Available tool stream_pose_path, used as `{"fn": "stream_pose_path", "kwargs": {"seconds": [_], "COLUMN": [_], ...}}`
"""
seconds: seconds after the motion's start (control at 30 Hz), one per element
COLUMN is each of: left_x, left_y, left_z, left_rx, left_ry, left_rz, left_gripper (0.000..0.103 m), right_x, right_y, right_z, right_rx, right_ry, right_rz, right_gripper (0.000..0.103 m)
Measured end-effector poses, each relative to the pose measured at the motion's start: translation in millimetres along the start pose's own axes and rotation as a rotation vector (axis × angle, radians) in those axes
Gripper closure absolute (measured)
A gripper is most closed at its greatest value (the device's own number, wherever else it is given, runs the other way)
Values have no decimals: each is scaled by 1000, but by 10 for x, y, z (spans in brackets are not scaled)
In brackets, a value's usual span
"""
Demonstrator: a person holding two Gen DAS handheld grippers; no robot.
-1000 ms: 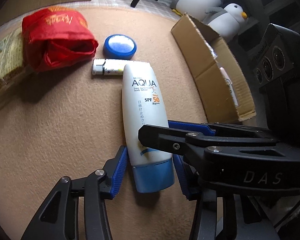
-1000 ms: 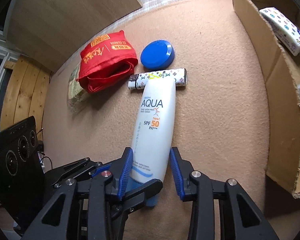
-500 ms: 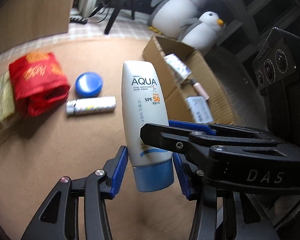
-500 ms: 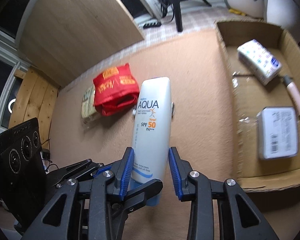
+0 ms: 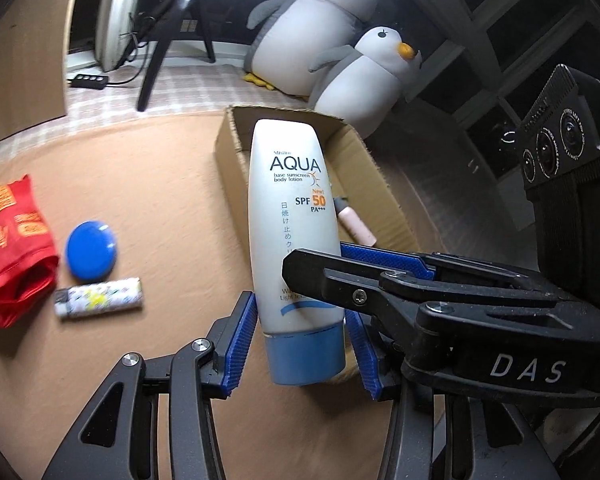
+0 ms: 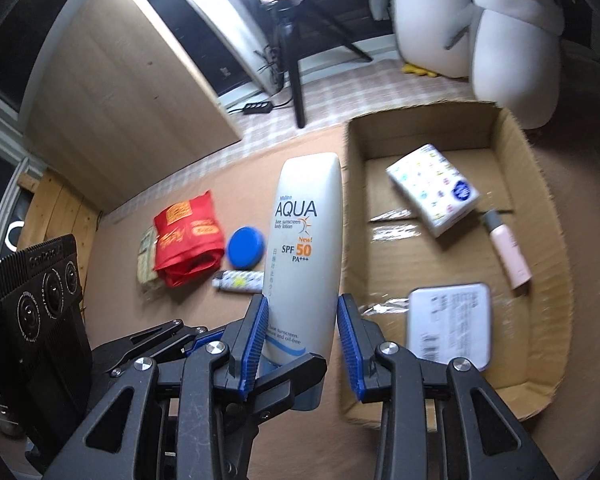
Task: Organize objects
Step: 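Carry the AQUA bottle with the left tool into the box and release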
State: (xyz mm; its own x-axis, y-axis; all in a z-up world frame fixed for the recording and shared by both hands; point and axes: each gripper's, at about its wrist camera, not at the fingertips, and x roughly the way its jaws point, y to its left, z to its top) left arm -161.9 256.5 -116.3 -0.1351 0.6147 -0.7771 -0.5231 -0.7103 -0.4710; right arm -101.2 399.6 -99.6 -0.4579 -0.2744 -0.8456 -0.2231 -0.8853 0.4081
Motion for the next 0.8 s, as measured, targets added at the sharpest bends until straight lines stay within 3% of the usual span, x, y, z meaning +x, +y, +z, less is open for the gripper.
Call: {"fn": "stream_pose_path", "kwargs": {"seconds": [0.57,0.63,0.67,0.77,0.8], "left_x": [690,708,704,698,700], "left_y": [-215,-213,-213,-257,-276], "left_z": [430,449,456,463,456], "left_rx": [13,20,16,40,51], "left_ry": [31,29,20,8,11], "left_rz": [17,28,25,49,56], "left_gripper": [52,31,29,26,26], "right_x": [62,99,111,94,76], "right_y": [-579,-595,-605,-646,-662], "right_z": [325,345,351,340,338], "right_rx": [29,9,6,17,21], "right_ry": [3,16,18,-1,-13], "right_rz": [-44,-44,-53,-80,-88], "right_gripper": [70,70,67,45,45]}}
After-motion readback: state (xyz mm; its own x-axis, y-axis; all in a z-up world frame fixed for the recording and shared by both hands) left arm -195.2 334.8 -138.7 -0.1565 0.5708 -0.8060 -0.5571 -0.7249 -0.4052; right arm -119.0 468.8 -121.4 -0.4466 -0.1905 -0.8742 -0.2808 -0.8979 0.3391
